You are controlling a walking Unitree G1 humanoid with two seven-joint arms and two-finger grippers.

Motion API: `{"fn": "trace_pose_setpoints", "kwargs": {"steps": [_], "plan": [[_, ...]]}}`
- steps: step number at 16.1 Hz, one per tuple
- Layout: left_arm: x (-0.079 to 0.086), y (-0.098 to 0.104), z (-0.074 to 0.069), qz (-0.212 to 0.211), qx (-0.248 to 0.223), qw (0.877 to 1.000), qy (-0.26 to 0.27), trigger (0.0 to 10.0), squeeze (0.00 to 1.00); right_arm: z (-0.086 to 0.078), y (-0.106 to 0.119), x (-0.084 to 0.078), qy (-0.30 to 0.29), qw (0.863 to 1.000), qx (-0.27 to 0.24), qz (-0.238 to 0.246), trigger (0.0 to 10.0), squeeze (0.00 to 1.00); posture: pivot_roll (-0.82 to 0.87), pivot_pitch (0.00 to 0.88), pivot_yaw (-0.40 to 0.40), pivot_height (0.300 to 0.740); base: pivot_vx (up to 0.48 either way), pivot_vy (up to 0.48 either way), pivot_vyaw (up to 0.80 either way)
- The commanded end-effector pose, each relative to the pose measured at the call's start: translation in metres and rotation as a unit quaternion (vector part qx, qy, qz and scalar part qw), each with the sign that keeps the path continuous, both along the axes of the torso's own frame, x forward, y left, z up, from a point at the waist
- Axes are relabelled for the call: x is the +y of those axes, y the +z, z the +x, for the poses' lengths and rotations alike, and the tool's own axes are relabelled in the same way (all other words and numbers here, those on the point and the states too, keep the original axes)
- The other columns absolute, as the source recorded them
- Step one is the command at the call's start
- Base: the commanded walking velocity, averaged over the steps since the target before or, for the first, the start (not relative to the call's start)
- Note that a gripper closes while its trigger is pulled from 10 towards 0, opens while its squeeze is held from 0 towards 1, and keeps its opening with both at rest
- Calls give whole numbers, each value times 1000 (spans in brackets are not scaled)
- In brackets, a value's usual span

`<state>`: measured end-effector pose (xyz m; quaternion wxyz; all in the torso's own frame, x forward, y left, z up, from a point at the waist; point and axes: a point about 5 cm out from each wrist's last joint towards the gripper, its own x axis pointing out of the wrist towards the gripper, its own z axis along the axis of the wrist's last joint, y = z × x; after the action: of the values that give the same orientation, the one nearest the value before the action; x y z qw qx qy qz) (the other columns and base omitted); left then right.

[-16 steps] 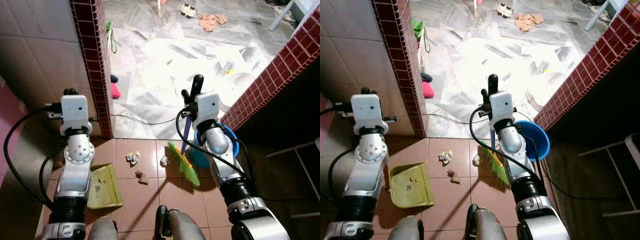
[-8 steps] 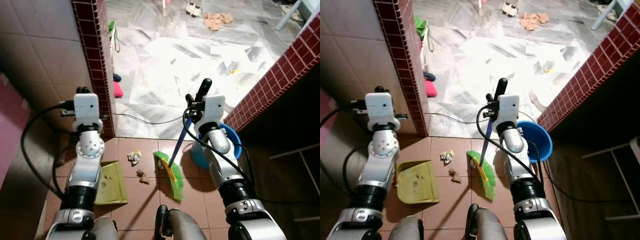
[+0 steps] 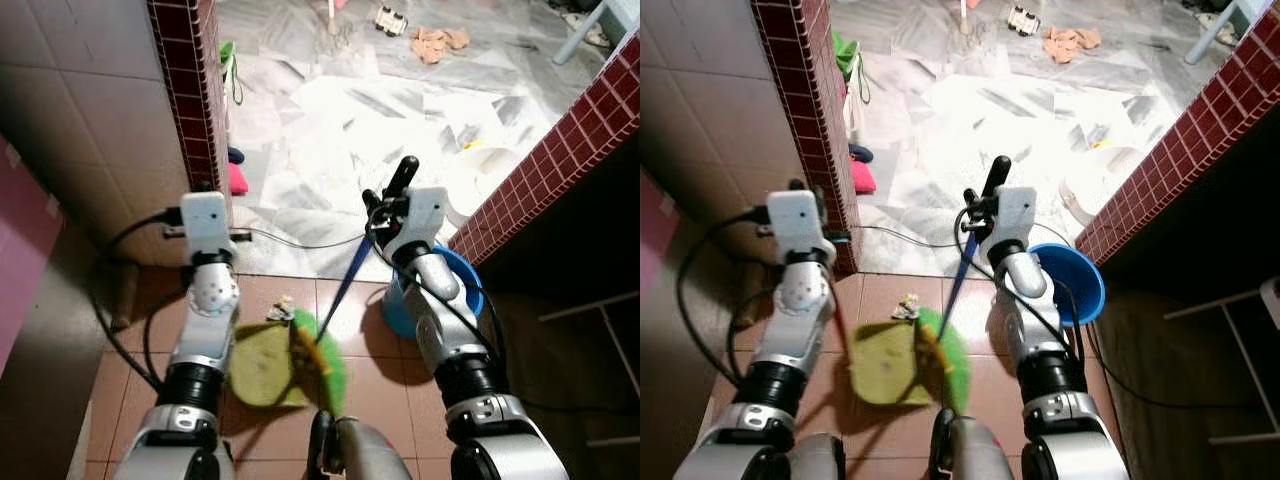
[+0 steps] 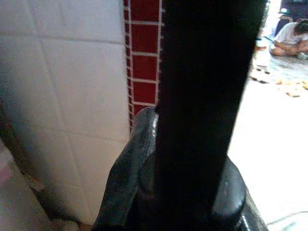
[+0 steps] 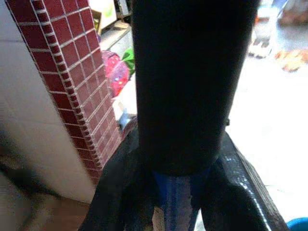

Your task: Sweep floor

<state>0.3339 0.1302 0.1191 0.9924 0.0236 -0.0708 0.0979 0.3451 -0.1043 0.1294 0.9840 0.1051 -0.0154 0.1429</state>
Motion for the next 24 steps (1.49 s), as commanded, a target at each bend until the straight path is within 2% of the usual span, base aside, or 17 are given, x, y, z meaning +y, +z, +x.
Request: {"fn": "trace_pose_setpoints", "kwargs": {"steps": [1,6,7,10,11,16,22,24], "plan": [[-9,-1,2,-9,6,1000,-19,10000,0,-1,-1,4,20,997,27,69,10000,0,-6,144,-130,740,0,0,0],[-9,-4,4,-16,6,1000,-23,10000,0,1,6,5,52,989,48,129,10000,0,-13,136,-128,740,0,0,0],[-9,-4,4,-17,6,1000,-23,10000,0,1,8,4,56,990,44,124,10000,0,-13,136,-128,740,0,0,0],[-8,-3,4,-16,4,1000,-22,10000,0,3,20,-2,62,998,-27,0,10000,0,-10,132,-129,740,0,0,0],[-4,-3,4,-16,2,1000,-21,10000,0,4,29,-6,56,991,-79,-91,10000,0,-10,132,-129,740,0,0,0],[4,4,2,-32,-10,999,-29,10000,0,11,26,-41,-43,989,-76,-116,10000,0,-6,121,-128,740,0,0,0],[18,12,-5,-17,-29,999,-24,10000,0,3,16,-46,-81,980,-86,-160,10000,0,-1,117,-125,740,0,0,0],[23,25,-11,-13,-49,998,-22,10000,0,0,6,-46,-91,979,-71,-170,10000,0,-1,117,-125,740,0,0,0]]}}
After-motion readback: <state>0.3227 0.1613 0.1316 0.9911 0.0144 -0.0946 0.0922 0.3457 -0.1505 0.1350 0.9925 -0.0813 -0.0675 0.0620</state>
